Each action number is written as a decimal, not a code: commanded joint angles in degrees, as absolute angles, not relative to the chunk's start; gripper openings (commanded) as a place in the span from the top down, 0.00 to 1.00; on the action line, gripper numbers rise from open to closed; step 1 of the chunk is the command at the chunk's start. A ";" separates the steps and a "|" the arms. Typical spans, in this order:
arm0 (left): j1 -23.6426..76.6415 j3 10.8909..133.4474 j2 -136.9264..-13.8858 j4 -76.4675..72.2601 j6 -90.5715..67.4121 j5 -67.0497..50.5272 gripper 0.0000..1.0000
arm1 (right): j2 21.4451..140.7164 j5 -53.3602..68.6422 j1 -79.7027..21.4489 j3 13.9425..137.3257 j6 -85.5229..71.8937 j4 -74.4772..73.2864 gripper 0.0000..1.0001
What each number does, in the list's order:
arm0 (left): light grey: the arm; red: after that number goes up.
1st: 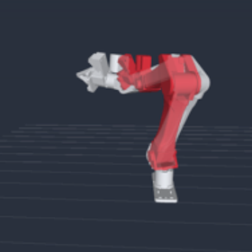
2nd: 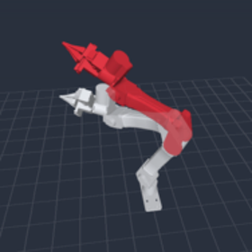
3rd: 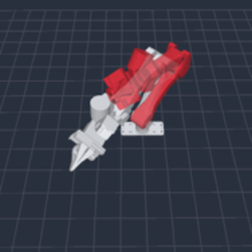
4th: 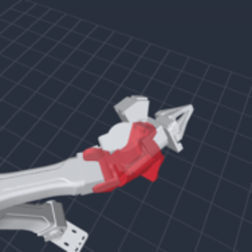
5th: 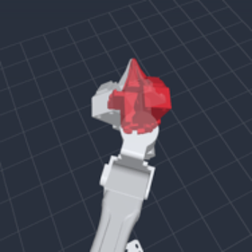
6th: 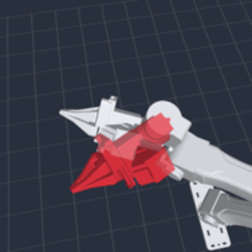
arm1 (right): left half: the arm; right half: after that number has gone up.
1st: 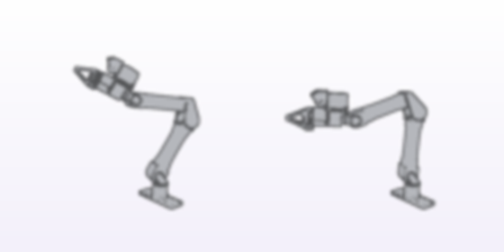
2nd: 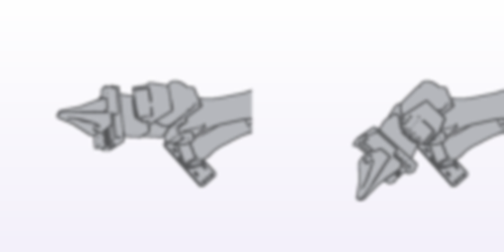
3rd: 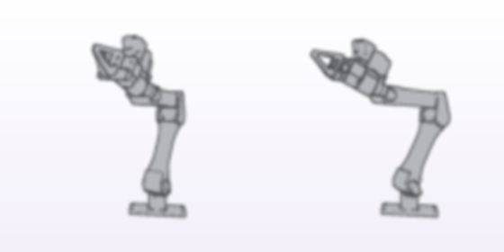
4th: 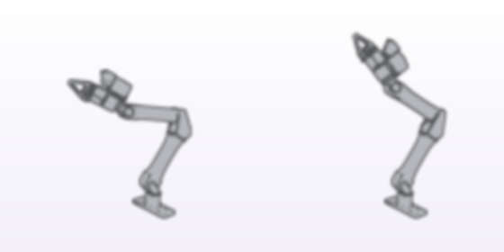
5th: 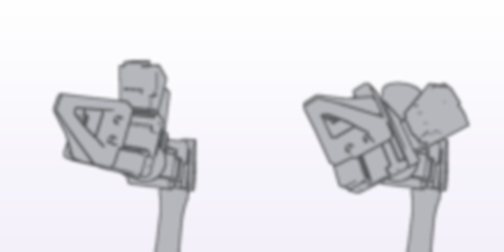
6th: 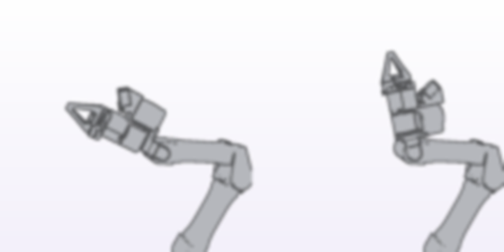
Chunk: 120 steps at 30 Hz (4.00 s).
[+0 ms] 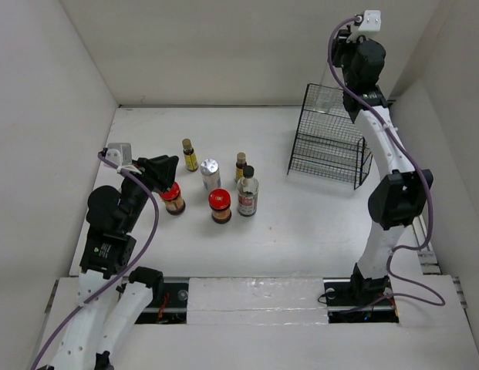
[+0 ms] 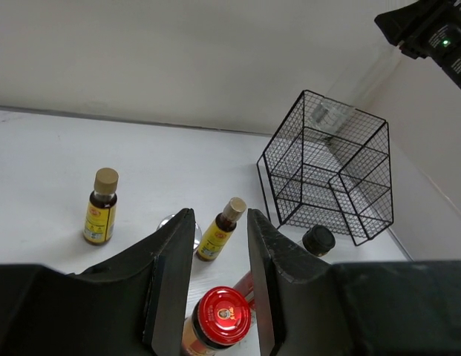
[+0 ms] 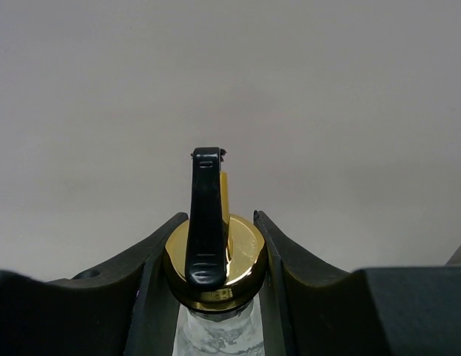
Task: Organize the condiment bottles
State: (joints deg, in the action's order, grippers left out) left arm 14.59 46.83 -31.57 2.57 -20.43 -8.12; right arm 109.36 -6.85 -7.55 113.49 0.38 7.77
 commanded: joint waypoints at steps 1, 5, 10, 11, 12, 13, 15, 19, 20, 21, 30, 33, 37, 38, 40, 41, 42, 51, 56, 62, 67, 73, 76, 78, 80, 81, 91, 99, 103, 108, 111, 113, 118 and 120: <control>14.85 46.67 -31.64 0.53 -20.65 -7.82 0.70 | 108.37 -6.33 -7.29 113.56 -0.79 18.89 1.00; 14.85 46.67 -31.64 0.53 -19.96 -8.53 0.70 | 108.37 -6.94 -7.91 107.42 -1.32 21.70 1.00; 14.85 46.67 -32.17 0.53 -19.95 -9.05 0.70 | 107.75 -6.94 -7.91 99.69 -1.93 23.82 0.99; 14.85 46.67 -32.17 0.53 -19.95 -9.05 0.70 | 107.14 -6.94 -7.91 98.45 -2.46 24.51 0.97; 14.85 46.67 -32.17 0.53 -19.95 -9.05 0.70 | 107.14 -6.94 -7.91 97.13 -2.46 25.30 0.96; 14.85 46.67 -32.17 0.53 -19.95 -9.05 0.70 | 106.53 -6.94 -7.91 96.08 -3.24 25.31 0.92; 14.85 46.67 -32.17 0.53 -19.95 -9.05 0.70 | 106.52 -6.33 -7.30 93.09 -3.86 25.92 0.88; 14.85 46.67 -32.17 0.00 -19.95 -9.67 0.70 | 105.21 -4.84 -7.29 89.38 -5.00 27.60 0.73; 14.85 46.67 -32.17 0.00 -19.95 -9.67 0.70 | 104.60 -4.22 -6.77 88.86 -5.01 27.60 0.60; 14.85 46.67 -32.17 0.00 -19.95 -9.67 0.70 | 103.98 -4.22 -6.77 88.86 -5.01 27.60 0.51; 14.85 46.67 -32.17 0.53 -20.57 -8.44 0.70 | 94.06 -0.19 -7.99 91.67 -3.43 19.61 0.07; 14.85 46.67 -32.17 1.05 -20.57 -7.21 0.70 | 87.38 5.33 -9.92 86.94 -1.41 16.09 0.07; 14.85 46.67 -32.17 1.05 -20.57 -6.59 0.70 | 76.84 19.55 -16.93 72.71 1.57 16.08 0.40; 14.85 46.67 -32.17 1.58 -21.09 -6.59 0.70 | 72.81 21.34 -18.53 67.38 2.80 16.61 0.69; 14.85 46.67 -32.87 1.58 -21.09 -6.59 0.70 | 69.54 24.59 -21.61 63.12 5.44 17.67 0.93; 14.85 46.67 -32.87 1.58 -21.09 -7.20 0.70 | 68.13 26.09 -23.97 61.71 6.23 16.62 0.97; 14.85 47.28 -33.48 1.58 -21.09 -7.21 0.70 | 65.51 27.41 -25.21 59.79 7.20 15.65 0.92; 14.85 47.81 -34.01 2.81 -21.09 -4.57 0.70 | 59.49 25.40 -38.39 49.57 13.01 8.96 0.00; 14.85 47.81 -34.54 2.81 -21.09 -5.89 0.70 | 67.65 22.24 -40.61 50.18 13.54 12.02 0.00; 14.85 47.81 -33.40 2.81 -21.09 -5.89 0.70 | 74.52 21.09 -41.13 52.11 11.69 22.76 0.00; 14.85 47.29 -32.88 2.81 -21.09 -6.50 0.70 | 81.28 19.69 -41.13 52.12 7.58 33.19 0.10; 14.85 47.29 -32.87 2.81 -21.09 -7.03 0.70 | 84.90 20.21 -41.13 51.60 4.22 38.84 0.59; 14.85 47.29 -32.34 2.81 -21.09 -7.03 0.70 | 82.98 20.21 -41.13 51.59 3.52 39.37 0.75; 14.85 47.29 -32.96 2.81 -21.09 -7.03 0.70 | 79.55 20.21 -41.13 53.26 2.99 39.37 0.78; 14.85 47.29 -32.96 2.29 -21.09 -7.55 0.70 | 74.46 18.20 -41.13 55.97 3.87 37.35 0.81; 14.85 47.29 -32.96 2.29 -21.09 -7.56 0.69 | 72.70 16.89 -41.13 57.29 5.17 34.05 0.81; 14.85 47.29 -32.96 2.81 -21.09 -7.56 0.69 | 66.35 -2.62 -28.84 74.44 9.84 17.40 0.85; 14.85 47.29 -32.26 2.81 -21.09 -7.56 0.69 | 70.83 -6.67 -14.78 83.66 9.84 13.71 0.87; 14.85 47.29 -32.26 2.81 -21.09 -7.56 0.69 | 76.10 -4.58 -9.33 90.69 9.32 10.72 0.87; 14.85 47.29 -32.26 2.81 -21.09 -7.56 0.69 | 80.15 -4.04 -4.23 96.31 9.32 10.72 0.87; 14.85 47.29 -32.26 2.81 -21.09 -7.56 0.69 | 83.31 -2.73 -1.42 99.57 9.32 10.72 0.87; 14.85 47.29 -32.26 2.81 -21.09 -7.56 0.69 | 85.16 -2.72 -0.88 100.28 9.32 10.72 0.87; 14.85 47.29 -32.87 2.81 -21.09 -7.56 0.69 | 88.07 0.69 2.02 101.43 6.69 10.20 0.88; 14.85 47.29 -32.87 2.81 -21.09 -7.56 0.69 | 88.77 2.45 2.02 100.56 4.66 10.20 0.88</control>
